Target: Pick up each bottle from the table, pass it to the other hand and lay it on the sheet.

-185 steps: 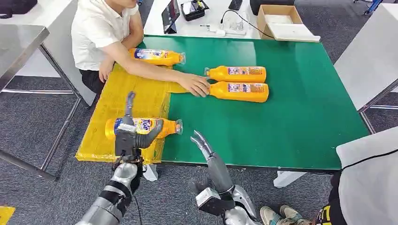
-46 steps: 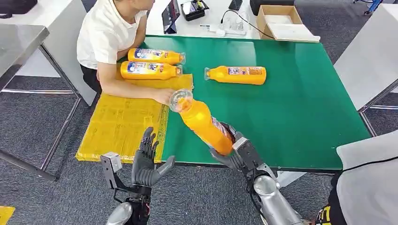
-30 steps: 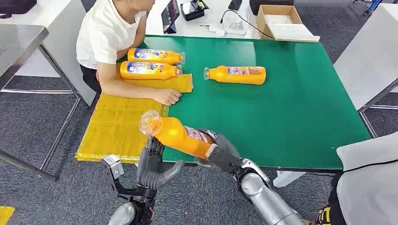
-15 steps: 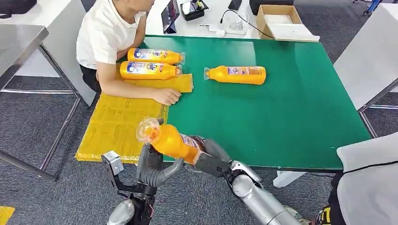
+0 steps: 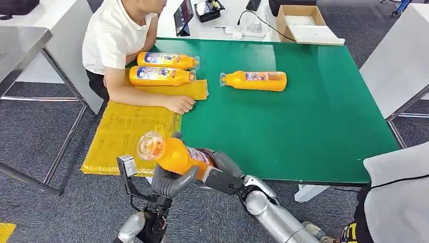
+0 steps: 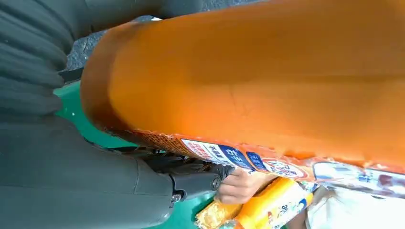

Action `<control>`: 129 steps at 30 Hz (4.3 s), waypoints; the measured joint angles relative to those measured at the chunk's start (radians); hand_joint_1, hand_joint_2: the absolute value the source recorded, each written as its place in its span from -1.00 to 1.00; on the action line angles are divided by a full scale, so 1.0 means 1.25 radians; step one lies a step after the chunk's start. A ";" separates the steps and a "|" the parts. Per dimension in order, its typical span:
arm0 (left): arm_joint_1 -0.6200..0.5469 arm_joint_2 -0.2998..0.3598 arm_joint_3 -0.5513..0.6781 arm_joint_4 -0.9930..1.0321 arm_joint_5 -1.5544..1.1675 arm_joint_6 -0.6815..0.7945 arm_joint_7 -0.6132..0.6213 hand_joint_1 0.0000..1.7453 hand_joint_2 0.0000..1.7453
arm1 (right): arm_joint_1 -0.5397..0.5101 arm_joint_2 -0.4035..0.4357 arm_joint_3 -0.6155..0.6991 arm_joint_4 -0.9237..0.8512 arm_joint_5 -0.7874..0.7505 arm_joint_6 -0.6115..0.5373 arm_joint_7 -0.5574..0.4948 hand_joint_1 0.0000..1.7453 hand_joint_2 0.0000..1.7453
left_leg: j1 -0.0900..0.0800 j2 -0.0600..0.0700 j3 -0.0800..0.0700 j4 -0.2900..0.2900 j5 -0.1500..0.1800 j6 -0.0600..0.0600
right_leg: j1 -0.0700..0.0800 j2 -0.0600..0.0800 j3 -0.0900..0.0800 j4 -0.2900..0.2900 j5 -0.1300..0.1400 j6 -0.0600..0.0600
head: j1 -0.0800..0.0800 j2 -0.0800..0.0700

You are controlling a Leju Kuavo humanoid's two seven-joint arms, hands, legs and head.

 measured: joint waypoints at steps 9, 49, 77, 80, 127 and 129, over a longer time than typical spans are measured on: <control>-0.001 -0.002 0.002 0.003 0.000 -0.001 -0.020 1.00 1.00 | -0.001 0.000 0.007 0.002 -0.007 0.003 0.001 -0.80 1.00 | 0.000 0.000 0.000 0.000 0.000 0.000 | 0.000 0.000 0.000 0.000 0.000 0.000 | 0.000 0.000; -0.245 -0.042 0.384 0.314 -0.809 0.511 -0.205 1.00 1.00 | 0.014 0.041 0.062 0.013 0.042 -0.068 -0.101 -1.00 1.00 | 0.000 0.001 -0.001 0.000 0.001 0.000 | 0.000 0.000 -0.001 0.001 0.000 0.000 | 0.000 0.000; -0.478 0.025 0.365 0.743 -1.379 0.212 0.152 1.00 1.00 | 0.008 0.061 0.068 0.005 0.031 -0.011 -0.126 -1.00 1.00 | 0.000 -0.001 -0.001 0.000 0.002 -0.001 | 0.000 0.000 -0.001 0.001 0.001 0.000 | 0.000 0.000; -0.495 0.028 0.349 0.743 -1.342 0.142 0.118 1.00 1.00 | 0.010 0.064 0.068 0.005 0.036 -0.005 -0.127 -1.00 1.00 | 0.000 -0.002 0.000 0.000 0.002 -0.001 | 0.000 -0.001 0.000 0.001 0.001 0.000 | 0.000 0.000; -0.157 0.029 0.276 0.121 -0.180 -0.112 -0.158 -1.00 1.00 | 0.127 0.019 -0.025 -0.068 -0.075 0.009 -0.174 -1.00 1.00 | 0.000 0.000 -0.002 0.000 0.002 -0.001 | 0.000 0.000 -0.003 0.001 0.000 0.000 | 0.000 0.000; -0.115 0.030 0.285 0.063 -0.164 -0.091 -0.150 -1.00 1.00 | 0.164 0.003 -0.065 -0.119 -0.114 0.030 -0.178 -1.00 1.00 | 0.000 -0.001 -0.002 0.000 0.002 -0.001 | 0.000 0.000 -0.003 0.001 0.000 0.000 | 0.000 0.000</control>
